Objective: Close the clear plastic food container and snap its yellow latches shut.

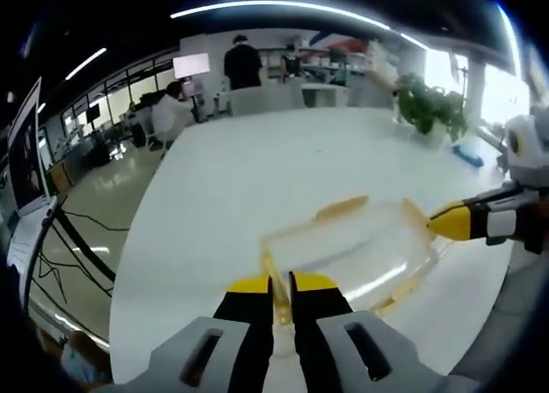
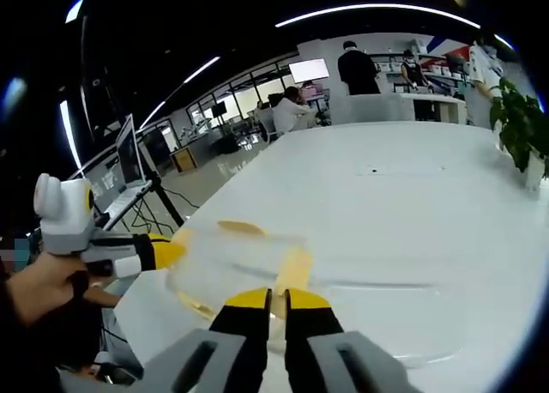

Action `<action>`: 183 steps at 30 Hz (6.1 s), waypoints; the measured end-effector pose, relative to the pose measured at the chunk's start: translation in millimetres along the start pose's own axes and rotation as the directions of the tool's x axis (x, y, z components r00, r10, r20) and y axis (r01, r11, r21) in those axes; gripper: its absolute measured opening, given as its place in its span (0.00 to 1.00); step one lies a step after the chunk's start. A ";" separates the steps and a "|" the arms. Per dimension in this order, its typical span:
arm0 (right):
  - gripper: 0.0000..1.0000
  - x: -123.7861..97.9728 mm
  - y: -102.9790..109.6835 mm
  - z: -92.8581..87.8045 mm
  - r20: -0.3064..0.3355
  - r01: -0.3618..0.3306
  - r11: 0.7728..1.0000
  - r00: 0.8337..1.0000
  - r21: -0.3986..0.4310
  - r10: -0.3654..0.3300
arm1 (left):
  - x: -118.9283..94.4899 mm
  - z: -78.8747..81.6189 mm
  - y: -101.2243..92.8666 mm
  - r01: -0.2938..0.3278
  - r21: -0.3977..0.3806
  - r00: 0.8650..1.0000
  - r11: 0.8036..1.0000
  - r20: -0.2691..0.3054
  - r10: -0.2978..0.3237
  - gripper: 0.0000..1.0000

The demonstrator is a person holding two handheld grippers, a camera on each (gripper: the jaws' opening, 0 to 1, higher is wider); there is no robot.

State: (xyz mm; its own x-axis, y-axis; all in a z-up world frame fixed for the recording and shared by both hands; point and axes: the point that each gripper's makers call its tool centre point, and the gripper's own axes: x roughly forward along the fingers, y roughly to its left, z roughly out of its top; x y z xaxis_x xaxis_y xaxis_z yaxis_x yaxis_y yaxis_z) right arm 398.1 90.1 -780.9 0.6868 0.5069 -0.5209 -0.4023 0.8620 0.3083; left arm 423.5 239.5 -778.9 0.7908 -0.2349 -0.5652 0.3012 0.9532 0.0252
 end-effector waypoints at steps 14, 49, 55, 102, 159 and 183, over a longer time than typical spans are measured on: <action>0.01 -23.9 -32.5 -3.8 0.005 0.055 0.998 0.998 0.016 -0.055 | 9.2 0.7 -38.6 0.052 -0.011 0.999 0.999 0.006 -0.052 0.04; 0.00 -65.3 -117.0 -4.4 0.015 0.208 0.978 0.978 0.025 -0.209 | 29.0 18.1 -126.1 0.208 -0.002 0.978 0.978 0.019 -0.208 0.06; 0.00 -71.1 -130.6 -2.7 0.017 0.227 0.973 0.973 0.039 -0.228 | 31.5 19.4 -136.5 0.232 -0.007 0.973 0.973 0.015 -0.232 0.07; 0.03 -70.4 -147.8 -9.1 -0.021 0.230 0.971 0.973 0.061 -0.229 | 37.2 17.2 -149.8 0.263 -0.040 0.963 0.964 -0.052 -0.265 0.10; 0.00 -71.7 -150.2 -7.9 -0.057 0.265 0.964 0.963 -0.013 -0.265 | 40.7 8.8 -155.0 0.280 -0.044 0.949 0.959 -0.142 -0.283 0.06; 0.00 -80.0 -163.8 -7.5 -0.044 0.310 0.950 0.950 0.035 -0.308 | 38.2 3.7 -128.8 0.201 -0.087 0.969 0.976 -0.128 -0.211 0.19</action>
State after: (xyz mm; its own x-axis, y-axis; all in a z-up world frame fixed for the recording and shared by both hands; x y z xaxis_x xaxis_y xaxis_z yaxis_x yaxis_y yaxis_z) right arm 404.6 -91.6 -795.8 0.7502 0.2159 -0.6250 -0.1484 0.9761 0.1590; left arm 416.9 107.1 -800.7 0.6343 -0.4046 -0.6587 0.4065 0.8994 -0.1609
